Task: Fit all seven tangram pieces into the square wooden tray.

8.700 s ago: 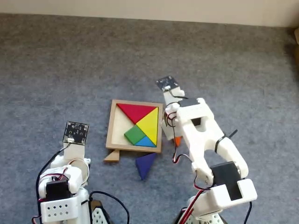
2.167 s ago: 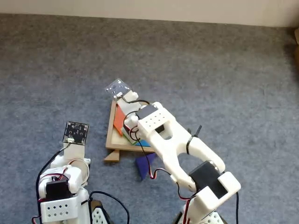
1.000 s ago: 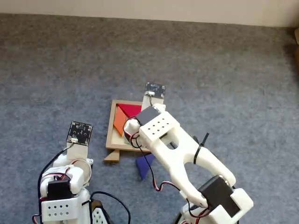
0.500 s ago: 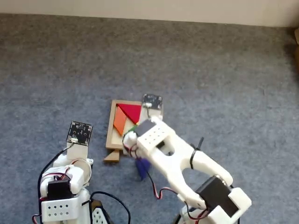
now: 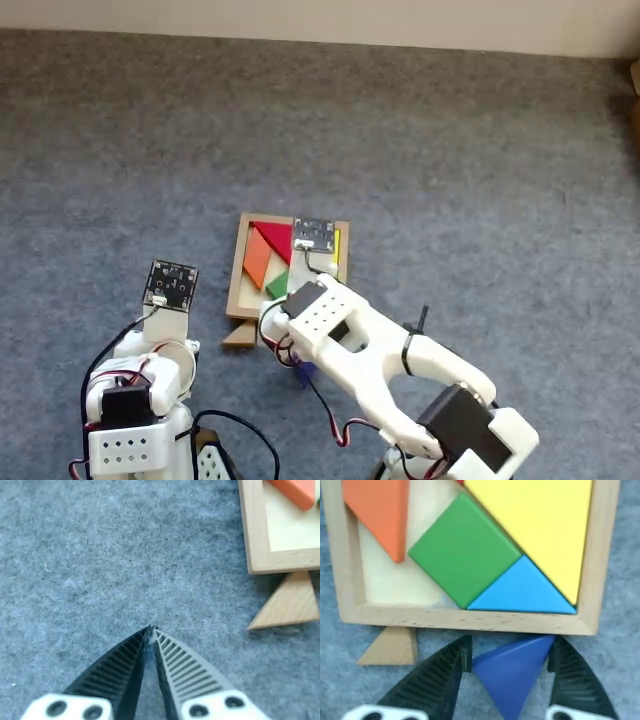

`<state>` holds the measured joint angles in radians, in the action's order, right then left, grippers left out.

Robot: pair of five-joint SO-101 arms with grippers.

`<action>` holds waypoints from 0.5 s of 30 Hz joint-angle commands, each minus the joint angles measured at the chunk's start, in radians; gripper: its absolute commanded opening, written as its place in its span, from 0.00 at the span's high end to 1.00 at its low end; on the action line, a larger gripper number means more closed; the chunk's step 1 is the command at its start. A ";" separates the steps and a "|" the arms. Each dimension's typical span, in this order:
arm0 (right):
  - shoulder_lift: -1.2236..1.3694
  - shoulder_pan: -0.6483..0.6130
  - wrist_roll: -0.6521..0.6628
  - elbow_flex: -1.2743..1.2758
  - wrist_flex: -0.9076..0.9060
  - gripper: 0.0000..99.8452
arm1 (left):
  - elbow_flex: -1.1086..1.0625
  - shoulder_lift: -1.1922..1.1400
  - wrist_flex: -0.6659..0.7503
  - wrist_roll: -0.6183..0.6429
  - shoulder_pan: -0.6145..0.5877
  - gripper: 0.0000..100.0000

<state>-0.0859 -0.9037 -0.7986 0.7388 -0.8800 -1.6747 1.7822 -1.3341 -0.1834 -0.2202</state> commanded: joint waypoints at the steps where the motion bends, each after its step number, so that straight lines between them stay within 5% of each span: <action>1: -0.016 -0.030 -0.011 0.004 -0.053 0.76 | -0.021 0.047 -0.006 0.009 0.019 0.99; 15: -0.005 -0.111 -0.040 0.013 -0.051 0.76 | -0.021 0.047 -0.006 0.009 0.016 0.99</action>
<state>-0.0859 -0.9805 -0.8186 0.7419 -0.9122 -1.6747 1.7822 -1.3341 -0.1834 -0.2202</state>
